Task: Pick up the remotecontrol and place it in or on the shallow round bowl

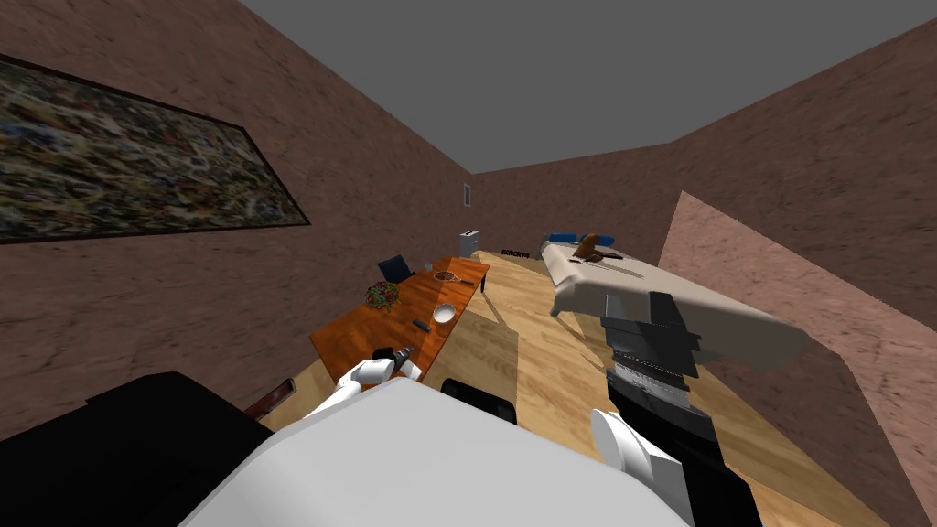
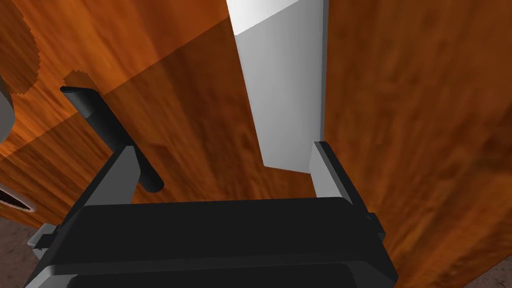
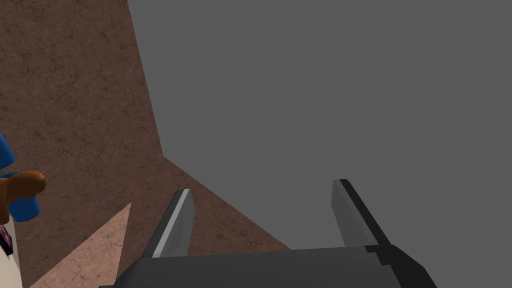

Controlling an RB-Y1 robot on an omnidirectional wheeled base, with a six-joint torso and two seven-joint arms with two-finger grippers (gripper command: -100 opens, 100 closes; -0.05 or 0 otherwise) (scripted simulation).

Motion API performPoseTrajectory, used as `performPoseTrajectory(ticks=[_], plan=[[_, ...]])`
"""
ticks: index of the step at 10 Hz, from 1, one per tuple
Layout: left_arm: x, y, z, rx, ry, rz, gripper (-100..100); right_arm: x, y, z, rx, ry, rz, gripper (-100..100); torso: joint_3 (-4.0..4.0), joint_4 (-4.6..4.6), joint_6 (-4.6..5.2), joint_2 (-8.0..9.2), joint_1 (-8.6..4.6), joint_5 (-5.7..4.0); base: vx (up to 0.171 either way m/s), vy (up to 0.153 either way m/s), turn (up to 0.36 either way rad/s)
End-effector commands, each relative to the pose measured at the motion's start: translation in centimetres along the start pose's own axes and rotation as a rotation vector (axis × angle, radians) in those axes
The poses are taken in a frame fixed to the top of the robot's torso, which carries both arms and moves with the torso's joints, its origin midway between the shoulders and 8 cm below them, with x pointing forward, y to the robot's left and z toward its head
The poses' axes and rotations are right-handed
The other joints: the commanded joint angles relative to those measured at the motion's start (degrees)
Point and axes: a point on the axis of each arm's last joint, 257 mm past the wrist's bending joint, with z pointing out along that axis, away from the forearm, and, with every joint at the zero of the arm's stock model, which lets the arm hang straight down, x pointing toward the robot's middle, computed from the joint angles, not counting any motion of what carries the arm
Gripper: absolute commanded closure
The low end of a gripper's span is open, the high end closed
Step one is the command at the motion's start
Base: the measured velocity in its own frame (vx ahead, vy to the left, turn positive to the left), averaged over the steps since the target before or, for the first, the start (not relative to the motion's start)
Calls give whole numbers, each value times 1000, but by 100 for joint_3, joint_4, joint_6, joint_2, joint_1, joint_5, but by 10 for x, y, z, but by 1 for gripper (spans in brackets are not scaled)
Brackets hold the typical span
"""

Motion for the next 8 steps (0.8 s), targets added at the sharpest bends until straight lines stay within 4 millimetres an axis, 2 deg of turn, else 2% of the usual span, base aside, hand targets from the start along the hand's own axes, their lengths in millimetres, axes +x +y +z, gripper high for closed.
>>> performPoseTrajectory(ticks=[1, 3, 4, 6, 7, 8], plan=[[2, 14, 2, -34, 18, -5, -100, 0, 0, 0, 0, 0, 0, 0, 0, 0, 0, 0, 0, 0, 32, 23, -79], [17, 50, 5, -130, 80, -30, -100, 0, 0, 0, 0, 0, 0, 0, -2, -1, -1, -2, 0, 0, 43, 27, -203], [19, 52, 4, -135, 84, -30, -100, 0, 0, 0, 0, 0, 0, 0, -3, -1, -1, -6, 4, 0, 43, 35, -70], [30, 83, 3, -219, 137, -57, -100, 0, 0, 0, 0, 0, 0, 0, -4, -2, -3, -6, 2, 0, 46, 25, -165], [31, 84, 2, -223, 140, -57, -100, 0, 0, 0, 0, 0, 0, 0, -4, -1, 0, -7, 1, 0, 26, 27, -82], [36, 98, 0, -260, 164, -70, -100, 0, 0, 0, 0, 0, 0, 0, -1, -1, -5, -1, 0, 0, 20, 28, -95]])
